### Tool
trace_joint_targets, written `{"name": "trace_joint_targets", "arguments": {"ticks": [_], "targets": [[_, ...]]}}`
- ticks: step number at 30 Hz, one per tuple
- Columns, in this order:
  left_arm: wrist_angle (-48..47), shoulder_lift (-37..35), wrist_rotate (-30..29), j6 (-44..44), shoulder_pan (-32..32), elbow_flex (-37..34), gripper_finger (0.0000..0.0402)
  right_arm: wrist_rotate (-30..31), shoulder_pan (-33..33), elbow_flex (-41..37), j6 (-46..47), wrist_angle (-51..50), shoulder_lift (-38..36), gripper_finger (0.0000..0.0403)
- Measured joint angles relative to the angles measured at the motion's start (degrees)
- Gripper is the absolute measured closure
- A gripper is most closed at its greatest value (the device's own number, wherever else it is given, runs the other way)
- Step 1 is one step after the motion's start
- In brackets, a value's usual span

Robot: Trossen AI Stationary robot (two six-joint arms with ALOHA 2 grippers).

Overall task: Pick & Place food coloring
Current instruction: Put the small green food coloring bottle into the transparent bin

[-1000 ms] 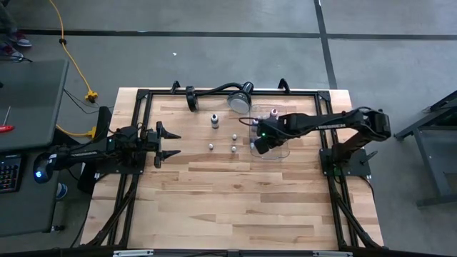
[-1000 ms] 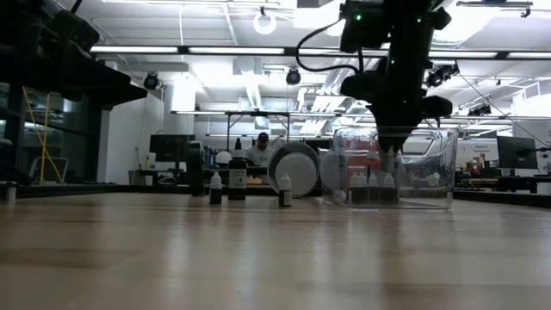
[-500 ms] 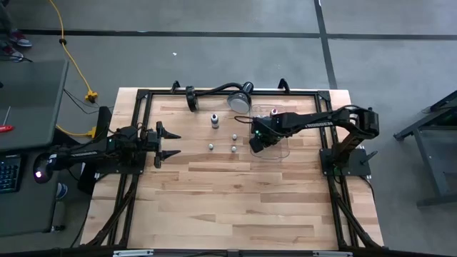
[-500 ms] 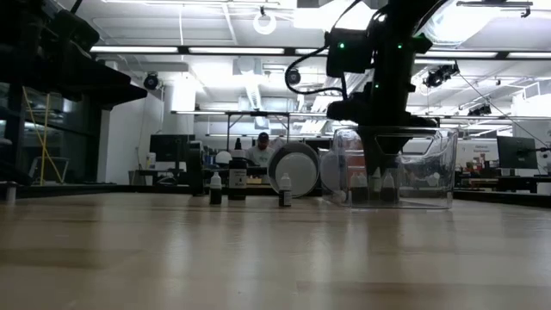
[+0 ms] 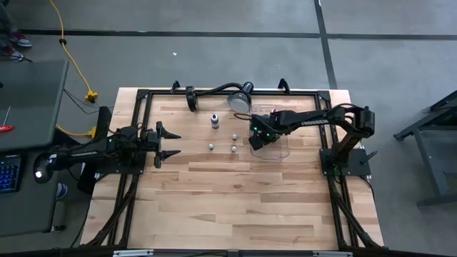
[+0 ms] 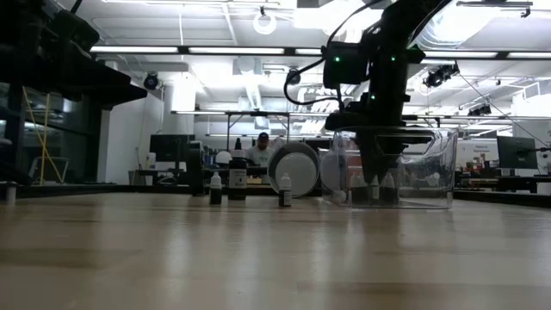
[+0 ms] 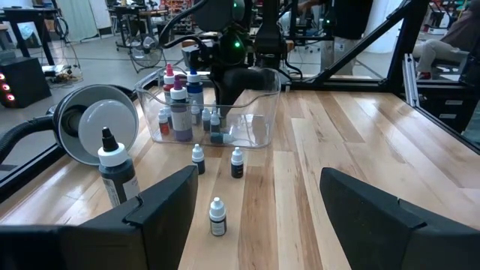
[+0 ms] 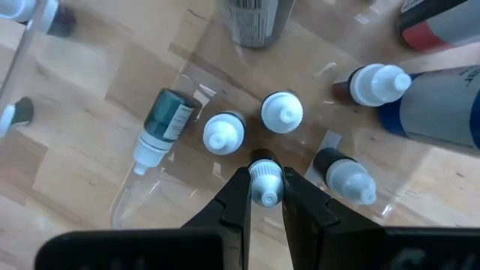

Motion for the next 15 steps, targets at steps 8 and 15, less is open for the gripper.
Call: {"name": "trace_joint_targets", "arguments": {"ticks": [8,15], "targets": [[0.00,-0.01,0.00,0.01,-0.02,0.01,0.0124,0.42,-0.02,0.00,-0.02,-0.33,0.00,0.0299],[0.00,0.00,0.00,0.00,-0.01,0.01,0.0124,0.66,-0.07,0.02,-0.07,-0.34,0.00,0.0269]]}}
